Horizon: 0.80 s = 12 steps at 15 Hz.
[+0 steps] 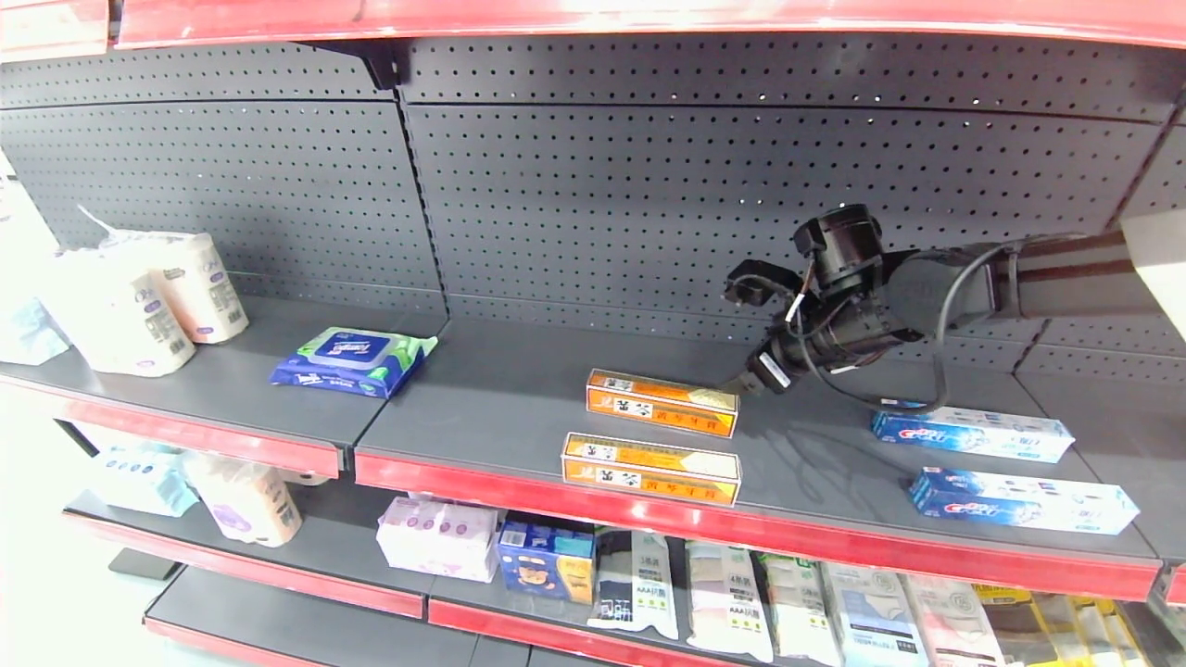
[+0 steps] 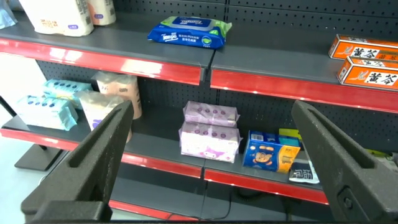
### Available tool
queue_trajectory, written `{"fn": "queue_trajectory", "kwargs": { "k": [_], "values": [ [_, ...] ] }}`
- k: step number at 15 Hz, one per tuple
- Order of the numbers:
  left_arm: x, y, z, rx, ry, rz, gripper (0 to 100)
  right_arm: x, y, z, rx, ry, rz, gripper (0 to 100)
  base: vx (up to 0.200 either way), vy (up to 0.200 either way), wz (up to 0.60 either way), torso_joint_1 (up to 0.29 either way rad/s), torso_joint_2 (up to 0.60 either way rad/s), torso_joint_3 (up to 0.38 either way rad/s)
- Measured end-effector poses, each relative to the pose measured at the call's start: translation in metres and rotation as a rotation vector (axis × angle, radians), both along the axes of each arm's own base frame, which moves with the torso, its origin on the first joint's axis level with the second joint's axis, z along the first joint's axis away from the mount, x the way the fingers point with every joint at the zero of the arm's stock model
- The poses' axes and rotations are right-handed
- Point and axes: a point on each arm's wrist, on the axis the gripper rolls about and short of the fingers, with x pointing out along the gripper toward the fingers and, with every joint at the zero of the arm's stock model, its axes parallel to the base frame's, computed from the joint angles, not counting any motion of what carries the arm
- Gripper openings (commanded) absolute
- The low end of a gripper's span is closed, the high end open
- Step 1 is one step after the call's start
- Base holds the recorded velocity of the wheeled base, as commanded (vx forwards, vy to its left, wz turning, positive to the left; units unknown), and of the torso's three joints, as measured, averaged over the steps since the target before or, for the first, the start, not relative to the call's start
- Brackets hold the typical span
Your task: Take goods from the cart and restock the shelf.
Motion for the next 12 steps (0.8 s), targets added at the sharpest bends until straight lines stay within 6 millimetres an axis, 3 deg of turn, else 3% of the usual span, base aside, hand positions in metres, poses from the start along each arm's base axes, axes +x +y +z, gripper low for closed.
{"fn": "queue_trajectory", "kwargs": {
  "k": [6, 12],
  "values": [
    [0.0, 0.0, 0.0, 0.0, 0.0, 0.0, 100, -0.027, -0.015, 0.005, 0.036, 0.032, -0.059, 100, 0.0, 0.0, 0.0, 0.0, 0.0, 0.0],
    [0.0, 0.0, 0.0, 0.0, 0.0, 0.0, 100, -0.051, -0.029, 0.022, 0.228, 0.077, -0.276, 100, 0.0, 0.0, 0.0, 0.0, 0.0, 0.0]
  ]
}}
